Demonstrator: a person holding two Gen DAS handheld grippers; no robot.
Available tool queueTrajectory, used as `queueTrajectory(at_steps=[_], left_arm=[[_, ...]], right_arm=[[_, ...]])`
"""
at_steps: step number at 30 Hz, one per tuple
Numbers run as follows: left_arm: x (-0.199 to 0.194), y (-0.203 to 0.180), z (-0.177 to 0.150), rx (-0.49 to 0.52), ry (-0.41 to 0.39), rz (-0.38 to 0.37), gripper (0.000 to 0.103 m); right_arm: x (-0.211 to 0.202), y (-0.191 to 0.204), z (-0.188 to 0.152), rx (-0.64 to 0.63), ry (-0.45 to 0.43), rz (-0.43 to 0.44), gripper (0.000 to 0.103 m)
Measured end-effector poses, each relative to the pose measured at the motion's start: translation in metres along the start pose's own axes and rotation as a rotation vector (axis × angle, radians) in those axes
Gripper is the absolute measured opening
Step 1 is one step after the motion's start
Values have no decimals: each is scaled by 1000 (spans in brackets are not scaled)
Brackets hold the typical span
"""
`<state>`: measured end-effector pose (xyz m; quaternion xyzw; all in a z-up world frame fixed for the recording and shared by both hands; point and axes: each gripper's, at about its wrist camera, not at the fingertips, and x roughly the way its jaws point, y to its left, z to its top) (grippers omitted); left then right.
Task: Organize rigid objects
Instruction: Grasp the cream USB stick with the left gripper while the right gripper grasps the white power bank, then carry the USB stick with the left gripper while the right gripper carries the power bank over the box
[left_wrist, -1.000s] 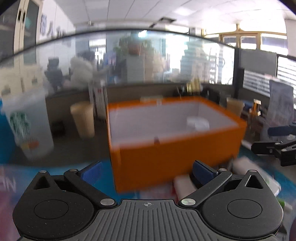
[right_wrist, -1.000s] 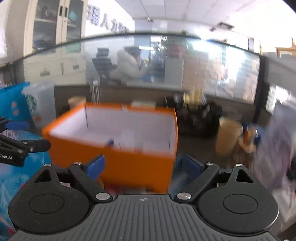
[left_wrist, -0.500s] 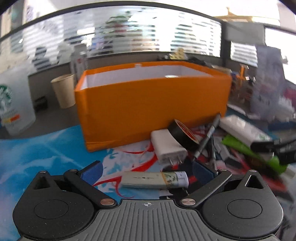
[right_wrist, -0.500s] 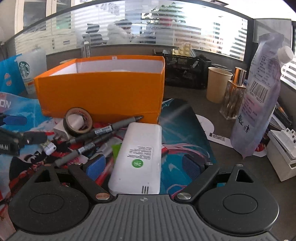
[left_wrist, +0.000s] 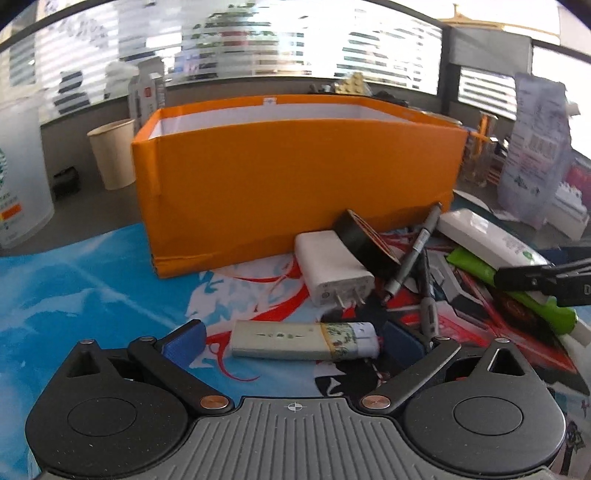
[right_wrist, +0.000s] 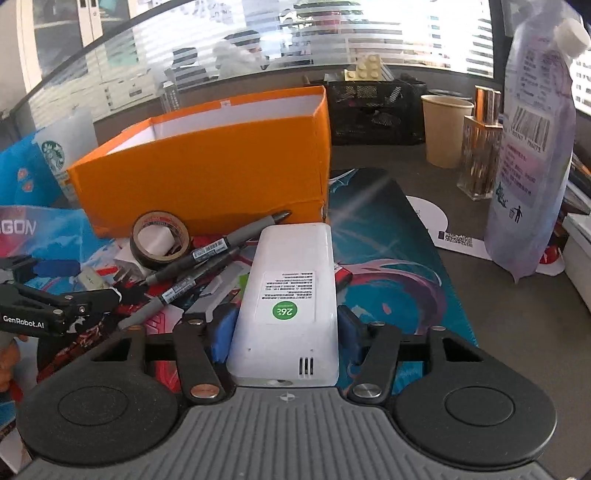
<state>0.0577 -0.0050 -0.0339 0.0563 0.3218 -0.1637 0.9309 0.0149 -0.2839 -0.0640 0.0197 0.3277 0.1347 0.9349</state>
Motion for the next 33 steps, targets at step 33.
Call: queueTrajectory(at_steps=[33], left_arm=[[-68, 3, 27, -48, -142, -50, 83]], right_arm=[[-50, 21, 18, -44, -169, 2, 50]])
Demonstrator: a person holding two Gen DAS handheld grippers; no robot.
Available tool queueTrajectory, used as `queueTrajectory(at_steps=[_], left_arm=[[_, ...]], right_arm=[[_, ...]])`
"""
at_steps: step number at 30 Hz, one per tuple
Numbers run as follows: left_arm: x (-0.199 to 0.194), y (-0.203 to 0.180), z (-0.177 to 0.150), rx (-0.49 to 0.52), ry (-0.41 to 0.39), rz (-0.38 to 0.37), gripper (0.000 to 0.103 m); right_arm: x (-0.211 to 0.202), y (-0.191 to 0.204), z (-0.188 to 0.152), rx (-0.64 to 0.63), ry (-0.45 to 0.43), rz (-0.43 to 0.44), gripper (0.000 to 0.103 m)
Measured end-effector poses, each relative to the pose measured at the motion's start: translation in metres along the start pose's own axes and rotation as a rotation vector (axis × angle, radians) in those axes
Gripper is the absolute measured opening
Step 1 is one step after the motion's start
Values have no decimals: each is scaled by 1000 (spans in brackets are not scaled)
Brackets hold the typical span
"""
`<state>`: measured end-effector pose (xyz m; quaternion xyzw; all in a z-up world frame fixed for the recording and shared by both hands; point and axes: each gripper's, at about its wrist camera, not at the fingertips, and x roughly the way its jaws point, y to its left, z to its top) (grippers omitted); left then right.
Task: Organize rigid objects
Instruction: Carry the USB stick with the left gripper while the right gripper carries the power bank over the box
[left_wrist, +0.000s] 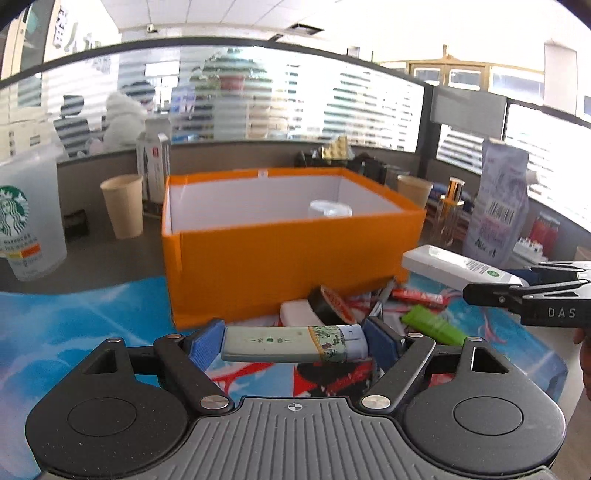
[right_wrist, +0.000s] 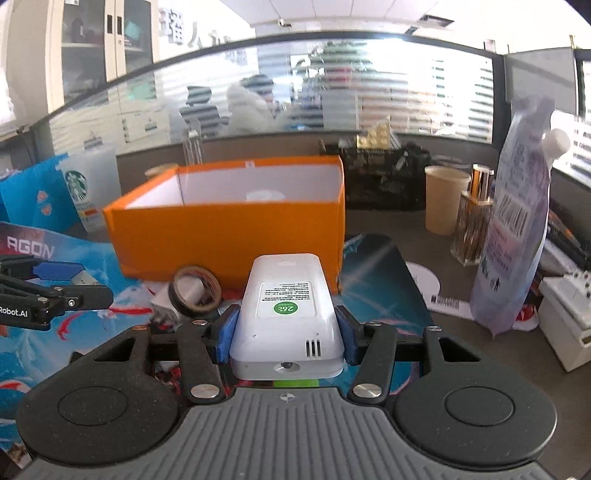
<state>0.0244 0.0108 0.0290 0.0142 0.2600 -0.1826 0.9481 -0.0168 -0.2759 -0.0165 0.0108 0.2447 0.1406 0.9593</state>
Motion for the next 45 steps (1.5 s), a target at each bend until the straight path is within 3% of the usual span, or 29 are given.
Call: queueTrajectory(at_steps=[12, 28, 45], left_arm=[[-16, -4, 36, 25, -82, 2, 83], [-4, 7, 99, 41, -177, 27, 83], [37, 24, 127, 20, -167, 39, 83]], right_arm=[[-16, 12, 29, -21, -89, 27, 50], [8, 24, 78, -46, -161, 75, 50], [44, 23, 104, -38, -167, 93, 50]])
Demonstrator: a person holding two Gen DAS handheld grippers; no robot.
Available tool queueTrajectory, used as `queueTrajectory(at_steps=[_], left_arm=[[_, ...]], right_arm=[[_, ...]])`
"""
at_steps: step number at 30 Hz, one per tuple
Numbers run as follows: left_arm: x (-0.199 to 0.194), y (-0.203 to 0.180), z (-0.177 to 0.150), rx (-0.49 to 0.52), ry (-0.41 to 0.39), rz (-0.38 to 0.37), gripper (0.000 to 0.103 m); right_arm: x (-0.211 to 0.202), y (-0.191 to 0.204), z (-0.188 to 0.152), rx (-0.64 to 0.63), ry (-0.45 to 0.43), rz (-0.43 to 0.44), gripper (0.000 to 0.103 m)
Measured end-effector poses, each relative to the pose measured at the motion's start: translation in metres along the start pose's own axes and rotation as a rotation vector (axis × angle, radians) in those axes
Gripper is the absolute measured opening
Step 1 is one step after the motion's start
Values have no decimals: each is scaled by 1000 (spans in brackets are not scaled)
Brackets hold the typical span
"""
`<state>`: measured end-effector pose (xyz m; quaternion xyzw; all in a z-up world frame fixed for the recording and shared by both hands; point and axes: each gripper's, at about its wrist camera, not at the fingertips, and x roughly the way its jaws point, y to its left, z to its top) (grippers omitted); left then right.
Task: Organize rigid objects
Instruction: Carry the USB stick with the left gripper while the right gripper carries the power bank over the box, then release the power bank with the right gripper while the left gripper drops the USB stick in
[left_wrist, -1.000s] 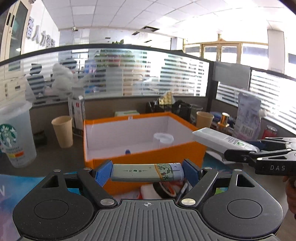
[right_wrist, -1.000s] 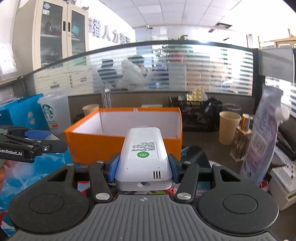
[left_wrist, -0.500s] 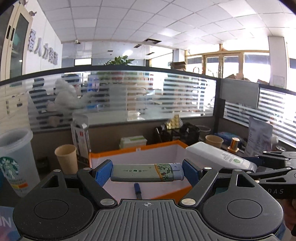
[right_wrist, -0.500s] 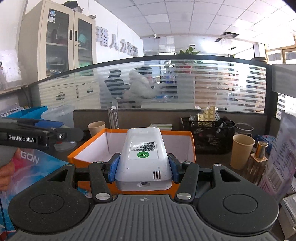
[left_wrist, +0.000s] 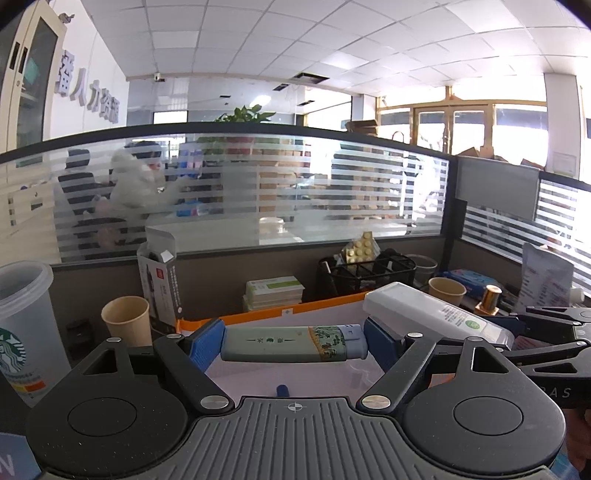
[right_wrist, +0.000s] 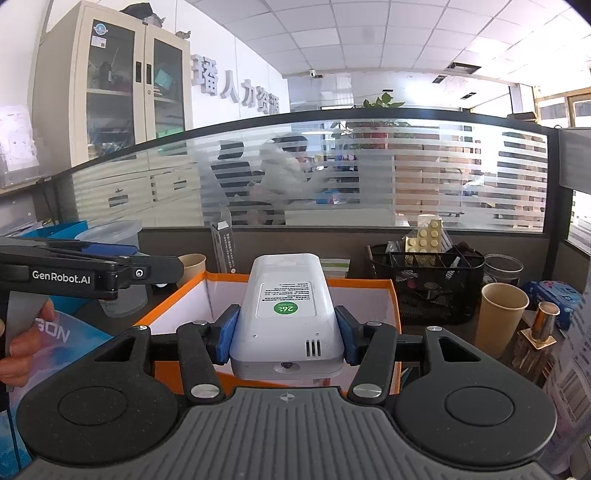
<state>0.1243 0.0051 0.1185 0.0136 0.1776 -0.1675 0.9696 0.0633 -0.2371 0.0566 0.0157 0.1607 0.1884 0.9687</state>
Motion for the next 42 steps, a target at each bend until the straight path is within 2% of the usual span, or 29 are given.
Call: queueTrajectory(at_steps=[18, 28, 42], left_arm=[[66, 23, -15, -54, 102, 29, 83], [95, 30, -27, -57, 154, 57, 83], [118, 37, -36, -46, 204, 109, 83]], right_arm=[[57, -33, 1, 66, 41, -26, 50], [94, -15, 0, 44, 90, 30, 50], [135, -2, -6, -8, 183, 31, 50]])
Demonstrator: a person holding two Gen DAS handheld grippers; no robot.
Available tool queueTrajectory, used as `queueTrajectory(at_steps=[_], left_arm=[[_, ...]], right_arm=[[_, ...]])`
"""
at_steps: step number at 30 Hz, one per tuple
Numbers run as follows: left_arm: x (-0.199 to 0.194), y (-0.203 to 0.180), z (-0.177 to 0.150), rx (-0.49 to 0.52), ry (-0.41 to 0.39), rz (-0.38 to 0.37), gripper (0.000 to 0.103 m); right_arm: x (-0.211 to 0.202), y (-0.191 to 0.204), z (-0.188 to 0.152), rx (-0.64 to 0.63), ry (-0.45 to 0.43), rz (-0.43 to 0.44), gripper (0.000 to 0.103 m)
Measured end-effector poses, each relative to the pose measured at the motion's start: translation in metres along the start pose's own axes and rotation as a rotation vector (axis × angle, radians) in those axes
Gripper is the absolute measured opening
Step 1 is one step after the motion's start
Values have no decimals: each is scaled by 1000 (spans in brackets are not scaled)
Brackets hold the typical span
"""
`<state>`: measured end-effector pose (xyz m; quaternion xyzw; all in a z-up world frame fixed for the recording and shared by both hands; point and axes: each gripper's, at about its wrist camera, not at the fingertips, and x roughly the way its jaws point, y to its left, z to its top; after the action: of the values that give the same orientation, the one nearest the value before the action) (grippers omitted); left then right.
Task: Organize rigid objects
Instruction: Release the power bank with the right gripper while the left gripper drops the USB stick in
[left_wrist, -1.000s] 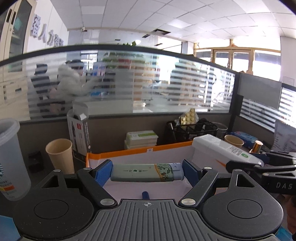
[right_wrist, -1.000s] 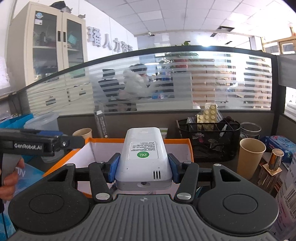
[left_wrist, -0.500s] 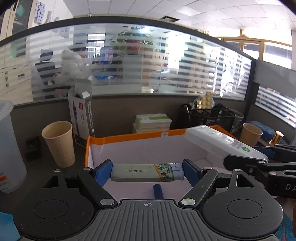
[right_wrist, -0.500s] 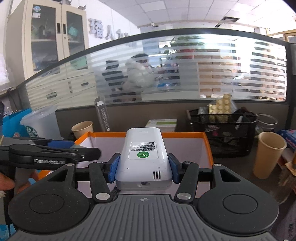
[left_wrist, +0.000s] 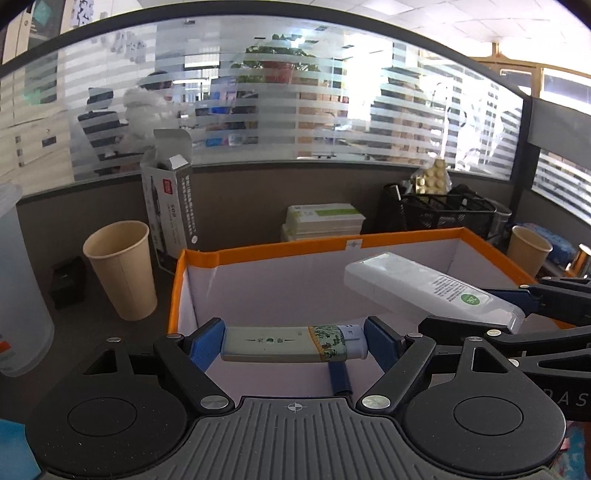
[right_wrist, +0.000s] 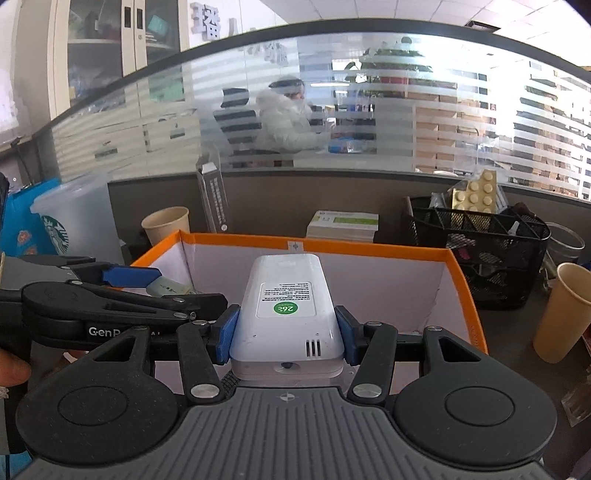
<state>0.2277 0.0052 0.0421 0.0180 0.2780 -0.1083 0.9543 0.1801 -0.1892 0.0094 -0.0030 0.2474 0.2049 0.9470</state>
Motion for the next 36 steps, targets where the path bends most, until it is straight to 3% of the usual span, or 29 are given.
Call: queueTrajectory(at_steps=[14, 28, 36], left_arm=[[5, -7, -1, 64, 24, 50, 83], [9, -22, -2, 196, 46, 137, 83], [10, -29, -3, 265, 55, 191, 83]], right_arm=[[9, 3, 0, -119, 56, -59, 50], [20, 33, 2, -457, 156, -133, 50], [30, 34, 8, -509, 228, -120, 51]])
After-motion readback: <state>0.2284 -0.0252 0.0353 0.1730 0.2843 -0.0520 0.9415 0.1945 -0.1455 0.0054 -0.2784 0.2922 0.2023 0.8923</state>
